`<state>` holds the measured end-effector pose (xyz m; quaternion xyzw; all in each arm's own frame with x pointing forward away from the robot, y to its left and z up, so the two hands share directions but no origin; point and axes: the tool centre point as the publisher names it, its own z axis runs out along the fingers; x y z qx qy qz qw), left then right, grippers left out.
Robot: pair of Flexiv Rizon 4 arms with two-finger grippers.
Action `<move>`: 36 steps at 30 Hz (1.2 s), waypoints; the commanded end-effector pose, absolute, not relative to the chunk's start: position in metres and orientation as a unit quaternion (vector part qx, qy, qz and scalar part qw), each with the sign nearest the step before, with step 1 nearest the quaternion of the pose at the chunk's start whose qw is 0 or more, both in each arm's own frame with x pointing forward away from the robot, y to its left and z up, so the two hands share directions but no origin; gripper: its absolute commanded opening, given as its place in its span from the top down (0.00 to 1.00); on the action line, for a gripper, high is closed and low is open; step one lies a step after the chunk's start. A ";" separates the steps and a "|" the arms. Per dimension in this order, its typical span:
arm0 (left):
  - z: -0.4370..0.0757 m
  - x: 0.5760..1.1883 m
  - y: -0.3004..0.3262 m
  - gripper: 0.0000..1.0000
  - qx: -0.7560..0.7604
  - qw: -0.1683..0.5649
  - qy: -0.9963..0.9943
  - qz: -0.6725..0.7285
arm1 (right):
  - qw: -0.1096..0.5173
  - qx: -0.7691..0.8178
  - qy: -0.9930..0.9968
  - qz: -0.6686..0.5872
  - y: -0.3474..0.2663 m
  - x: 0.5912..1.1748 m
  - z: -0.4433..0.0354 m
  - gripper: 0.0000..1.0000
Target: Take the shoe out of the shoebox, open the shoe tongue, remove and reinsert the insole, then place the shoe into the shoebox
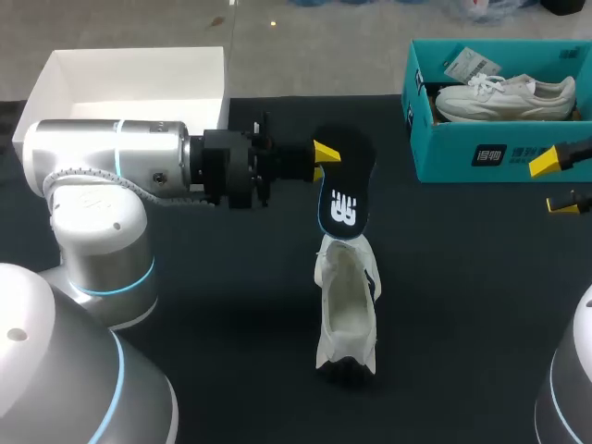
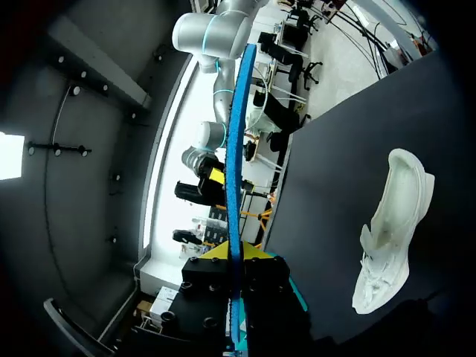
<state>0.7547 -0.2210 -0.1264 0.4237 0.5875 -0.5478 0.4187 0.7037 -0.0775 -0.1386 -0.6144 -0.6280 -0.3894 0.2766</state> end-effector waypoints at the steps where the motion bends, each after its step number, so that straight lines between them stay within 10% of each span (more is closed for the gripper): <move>1: -0.135 0.722 -0.214 1.00 0.364 0.330 0.598 -0.633 | 0.276 -0.616 -0.628 -0.389 -0.077 0.702 -0.139 0.00; 9: -0.156 0.645 -0.207 1.00 0.314 0.189 0.590 -0.719 | 0.276 -0.616 -0.628 -0.389 -0.077 0.702 -0.139 0.00; 36: -0.202 0.617 -0.207 1.00 0.322 0.142 0.629 -0.693 | 0.276 -0.616 -0.628 -0.389 -0.077 0.702 -0.139 0.00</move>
